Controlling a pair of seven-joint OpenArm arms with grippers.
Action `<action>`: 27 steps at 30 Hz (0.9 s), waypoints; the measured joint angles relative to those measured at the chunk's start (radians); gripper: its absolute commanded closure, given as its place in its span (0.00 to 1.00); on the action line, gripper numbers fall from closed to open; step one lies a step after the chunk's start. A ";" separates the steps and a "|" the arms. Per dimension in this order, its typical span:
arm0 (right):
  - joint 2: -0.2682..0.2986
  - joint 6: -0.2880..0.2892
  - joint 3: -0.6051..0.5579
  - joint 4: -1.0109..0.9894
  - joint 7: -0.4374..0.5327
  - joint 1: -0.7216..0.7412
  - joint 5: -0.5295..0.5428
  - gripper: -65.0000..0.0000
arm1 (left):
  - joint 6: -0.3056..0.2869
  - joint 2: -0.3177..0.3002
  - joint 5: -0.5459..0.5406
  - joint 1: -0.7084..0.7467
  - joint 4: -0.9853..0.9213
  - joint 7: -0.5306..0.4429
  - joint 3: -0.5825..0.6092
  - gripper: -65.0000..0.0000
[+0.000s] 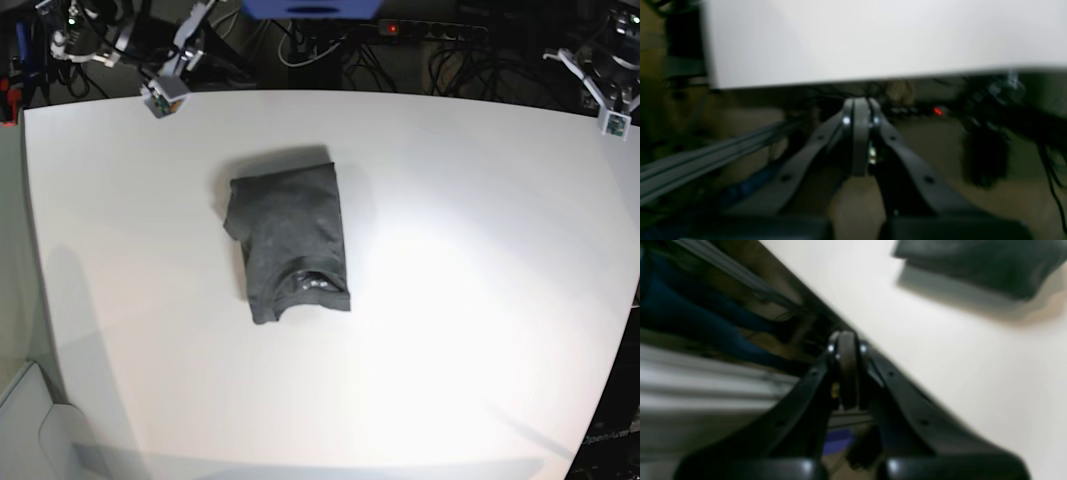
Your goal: Layout the t-shirt on the table in an organized manner, then fold the t-shirt properly
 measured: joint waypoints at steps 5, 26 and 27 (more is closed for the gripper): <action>0.047 0.001 0.024 -0.016 0.156 -0.216 -0.008 1.00 | 0.004 0.004 0.000 0.092 -0.010 -0.018 0.049 1.00; -0.297 -0.001 0.019 -1.120 0.261 0.316 -0.360 1.00 | 0.016 -0.030 0.296 -0.370 -1.342 -0.617 0.415 1.00; -0.307 0.002 0.020 -1.195 0.285 0.360 -0.369 1.00 | 0.014 -0.033 0.321 -0.412 -1.414 -0.652 0.435 1.00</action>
